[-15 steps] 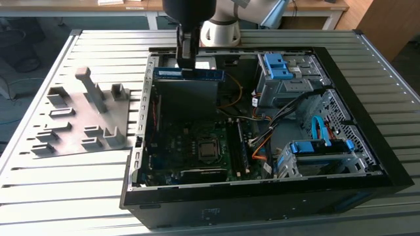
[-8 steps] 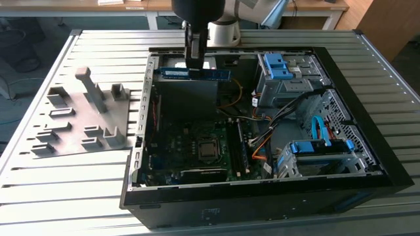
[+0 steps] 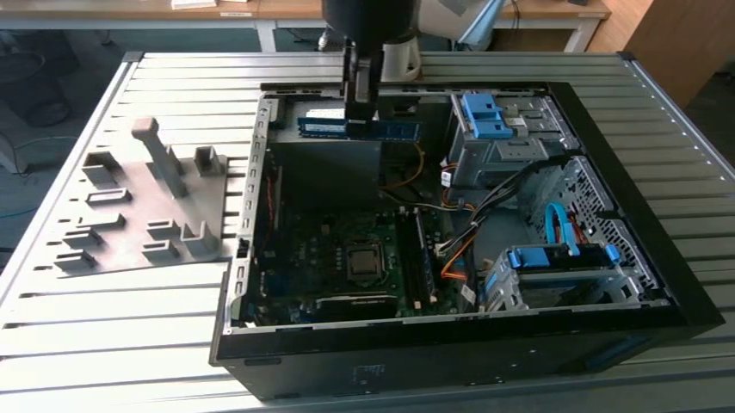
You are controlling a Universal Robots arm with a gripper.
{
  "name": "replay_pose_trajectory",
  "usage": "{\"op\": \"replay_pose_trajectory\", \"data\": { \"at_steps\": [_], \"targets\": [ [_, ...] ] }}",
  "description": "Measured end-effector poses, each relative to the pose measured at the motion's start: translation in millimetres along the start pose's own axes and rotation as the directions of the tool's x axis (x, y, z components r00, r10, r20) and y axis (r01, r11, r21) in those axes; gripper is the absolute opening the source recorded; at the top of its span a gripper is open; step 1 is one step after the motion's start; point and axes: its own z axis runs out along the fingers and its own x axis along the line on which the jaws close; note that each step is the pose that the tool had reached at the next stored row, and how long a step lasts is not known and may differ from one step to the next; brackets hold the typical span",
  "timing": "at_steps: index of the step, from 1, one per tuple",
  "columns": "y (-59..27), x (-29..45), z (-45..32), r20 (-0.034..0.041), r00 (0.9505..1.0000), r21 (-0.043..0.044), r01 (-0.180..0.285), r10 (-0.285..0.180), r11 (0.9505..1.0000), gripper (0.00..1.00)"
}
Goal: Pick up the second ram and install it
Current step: 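Pick up the second ram and move it above second insertion slot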
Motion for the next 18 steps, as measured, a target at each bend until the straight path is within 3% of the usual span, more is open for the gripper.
{"op": "replay_pose_trajectory", "data": {
  "at_steps": [11, 14, 18],
  "targets": [
    [-15.2, -0.8, -0.1, -0.0002, 1.0, -0.0007, 0.0, 0.0, 1.0, 0.14],
    [-16.1, 4.7, 0.8, 0.0003, 1.0, -0.0007, 0.0, 0.0, 1.0, 0.14],
    [-17.5, 18.7, 2.5, 0.0013, 1.0, -0.0008, 0.0, 0.0, 1.0, 0.14]
  ]
}}
